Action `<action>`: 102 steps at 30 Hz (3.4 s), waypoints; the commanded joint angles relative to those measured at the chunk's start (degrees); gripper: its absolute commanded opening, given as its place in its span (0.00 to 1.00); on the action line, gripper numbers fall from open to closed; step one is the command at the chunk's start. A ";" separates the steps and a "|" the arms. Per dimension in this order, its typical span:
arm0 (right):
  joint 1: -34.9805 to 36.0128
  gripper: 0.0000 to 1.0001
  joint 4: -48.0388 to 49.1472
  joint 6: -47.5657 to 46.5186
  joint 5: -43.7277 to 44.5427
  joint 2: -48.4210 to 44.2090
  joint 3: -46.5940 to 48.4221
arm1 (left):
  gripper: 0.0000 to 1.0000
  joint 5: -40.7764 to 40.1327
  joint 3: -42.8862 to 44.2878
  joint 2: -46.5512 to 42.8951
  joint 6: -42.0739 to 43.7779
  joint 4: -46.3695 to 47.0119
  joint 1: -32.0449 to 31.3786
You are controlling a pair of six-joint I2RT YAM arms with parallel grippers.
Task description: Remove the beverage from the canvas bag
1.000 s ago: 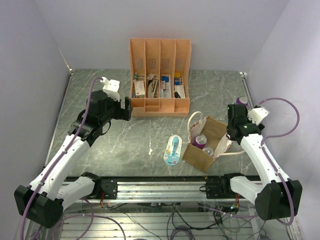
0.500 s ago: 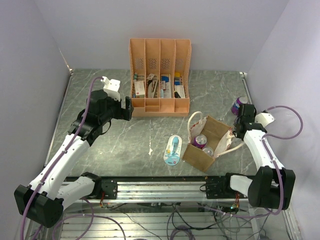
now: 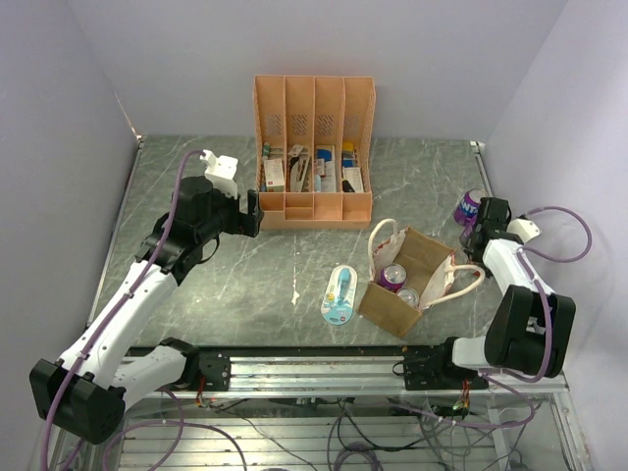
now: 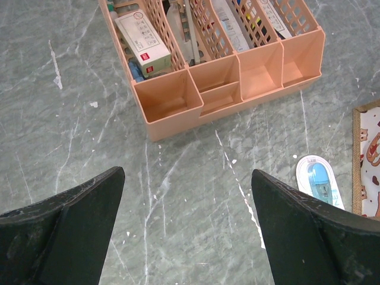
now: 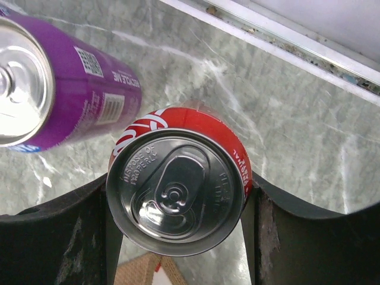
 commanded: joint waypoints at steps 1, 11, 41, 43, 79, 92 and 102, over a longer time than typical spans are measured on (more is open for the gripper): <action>-1.65 0.03 5.38 -1.04 -0.08 1.05 3.02 | 0.98 1.67 2.02 -0.12 -0.33 0.89 0.57; -3.59 0.25 7.35 -2.09 -0.95 2.87 2.21 | 0.98 2.92 2.04 1.22 -0.68 1.13 0.57; -3.97 0.99 1.43 -10.73 -11.70 -23.11 1.34 | 0.98 2.29 2.05 1.88 -0.62 0.81 0.57; -3.88 0.99 6.58 -14.44 -24.39 -27.49 -0.07 | 0.98 2.19 2.08 1.75 -0.52 0.81 0.57; 26.71 1.00 -7.56 -10.55 -35.98 -33.43 -8.49 | 0.98 3.33 2.39 3.21 -0.75 0.44 0.57; 28.82 1.00 -18.23 -6.41 -35.32 -34.66 -12.04 | 0.98 3.73 2.66 3.98 -0.73 0.21 0.57; 30.02 1.00 -15.35 -6.77 -36.97 -35.58 -12.64 | 0.98 13.12 2.35 6.22 -3.45 2.33 0.53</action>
